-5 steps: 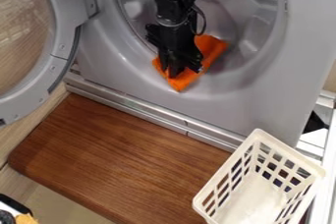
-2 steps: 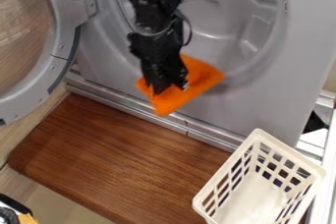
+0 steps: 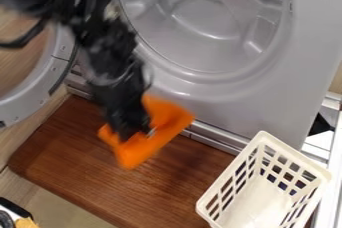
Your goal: Move the orange cloth and put it on top of the table
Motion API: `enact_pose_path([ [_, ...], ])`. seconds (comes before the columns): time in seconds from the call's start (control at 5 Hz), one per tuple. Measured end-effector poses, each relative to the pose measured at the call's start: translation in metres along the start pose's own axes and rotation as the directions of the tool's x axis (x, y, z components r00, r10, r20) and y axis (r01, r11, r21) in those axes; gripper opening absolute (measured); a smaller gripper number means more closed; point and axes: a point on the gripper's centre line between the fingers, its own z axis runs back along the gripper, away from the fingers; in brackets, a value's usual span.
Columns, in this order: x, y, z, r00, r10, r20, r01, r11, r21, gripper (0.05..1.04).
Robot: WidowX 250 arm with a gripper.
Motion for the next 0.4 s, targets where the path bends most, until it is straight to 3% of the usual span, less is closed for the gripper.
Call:
enact_pose_path([
  [0.2,-0.025,0.013,-0.010,0.998,0.063,-0.019,-0.063,0.998,0.021,0.074],
  [0.4,-0.034,0.030,-0.023,0.994,0.101,-0.037,-0.099,0.994,0.042,0.074],
])
